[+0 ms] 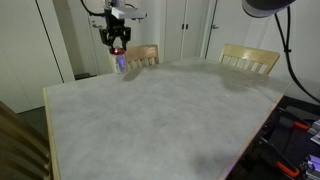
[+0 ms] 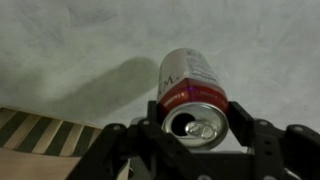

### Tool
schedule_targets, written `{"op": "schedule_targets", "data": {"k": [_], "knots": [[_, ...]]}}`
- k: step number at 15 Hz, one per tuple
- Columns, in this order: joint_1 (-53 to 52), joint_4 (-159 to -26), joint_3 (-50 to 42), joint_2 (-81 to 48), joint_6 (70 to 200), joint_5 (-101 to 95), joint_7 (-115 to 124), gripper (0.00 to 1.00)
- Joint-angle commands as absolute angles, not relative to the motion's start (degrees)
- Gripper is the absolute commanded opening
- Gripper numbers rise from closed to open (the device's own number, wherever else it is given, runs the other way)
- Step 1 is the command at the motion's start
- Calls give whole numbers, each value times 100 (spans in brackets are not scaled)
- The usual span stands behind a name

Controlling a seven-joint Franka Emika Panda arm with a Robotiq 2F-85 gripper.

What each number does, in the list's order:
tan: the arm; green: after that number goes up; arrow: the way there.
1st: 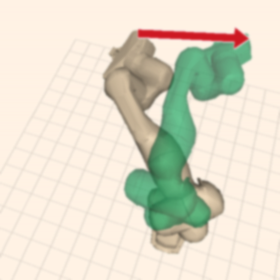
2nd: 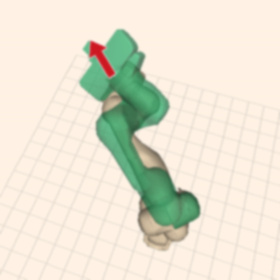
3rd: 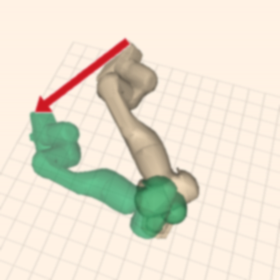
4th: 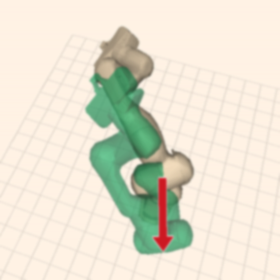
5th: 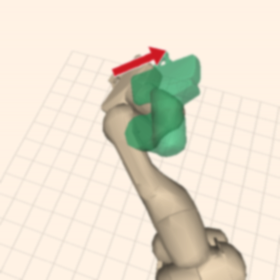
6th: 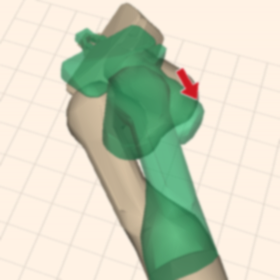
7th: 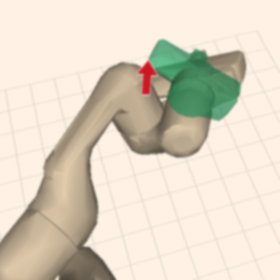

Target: Move the can from left to right

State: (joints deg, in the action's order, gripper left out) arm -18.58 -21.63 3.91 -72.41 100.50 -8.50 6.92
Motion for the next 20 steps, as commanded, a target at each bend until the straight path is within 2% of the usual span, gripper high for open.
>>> {"op": "schedule_targets", "data": {"k": [1, 20], "knots": [[-1678, -2221, 228, -7061, 9821, -608, 734, 45], [-135, -2086, 184, -6972, 9324, -385, 362, 45]]}}
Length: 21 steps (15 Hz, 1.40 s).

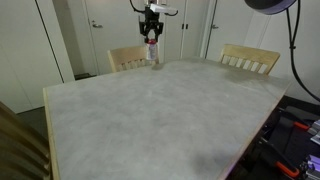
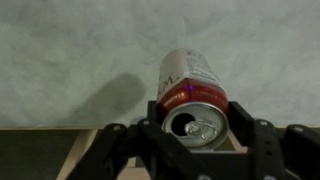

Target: Move the can from left to right

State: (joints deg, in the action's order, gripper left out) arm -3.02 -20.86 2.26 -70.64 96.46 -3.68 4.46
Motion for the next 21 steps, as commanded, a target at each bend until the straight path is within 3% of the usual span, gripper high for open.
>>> {"op": "schedule_targets", "data": {"k": [1, 12, 21], "knots": [[-71, -2084, 174, -6955, 9204, -402, 375, 45], [362, -2043, 95, -6818, 8371, -508, 379, 45], [840, -2044, -141, -6942, 8680, -637, 963, 45]]}}
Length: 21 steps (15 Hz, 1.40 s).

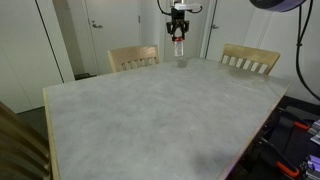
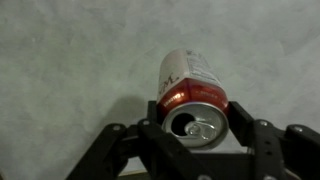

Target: Move the can from left to right

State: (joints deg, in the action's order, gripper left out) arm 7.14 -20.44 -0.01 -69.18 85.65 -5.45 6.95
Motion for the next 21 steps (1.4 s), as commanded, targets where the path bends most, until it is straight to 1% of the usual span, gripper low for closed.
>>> {"op": "schedule_targets", "data": {"k": [1, 3, 6, 7, 12, 13, 17, 21], "knots": [[861, -2158, -377, -6888, 8764, -578, 1143, 45], [937, -2135, -546, -6878, 8961, -585, 1519, 45], [882, -2049, -396, -6789, 9595, -427, 904, 45], [939, -2173, -523, -6837, 9424, -476, 1161, 70], [825, -2160, -483, -6736, 9595, -454, 1038, 70], [829, -2160, -483, -6735, 9595, -454, 1034, 45], [847, -2283, -806, -6763, 9495, -707, 1433, 45], [1038, -1993, -1128, -7036, 9136, -915, 1934, 45]]}}
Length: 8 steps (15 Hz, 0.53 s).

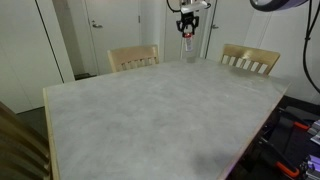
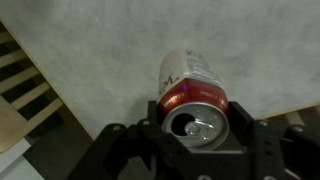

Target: Move the can from left to right

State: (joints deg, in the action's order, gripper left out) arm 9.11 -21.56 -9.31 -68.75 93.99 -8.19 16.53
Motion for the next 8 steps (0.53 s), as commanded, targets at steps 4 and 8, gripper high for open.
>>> {"op": "schedule_targets", "data": {"k": [4, 8], "knots": [[1291, -2055, -1277, -7134, 8768, -933, 2349, 45], [1600, -2040, -1309, -7200, 8328, -857, 2784, 45]]}}
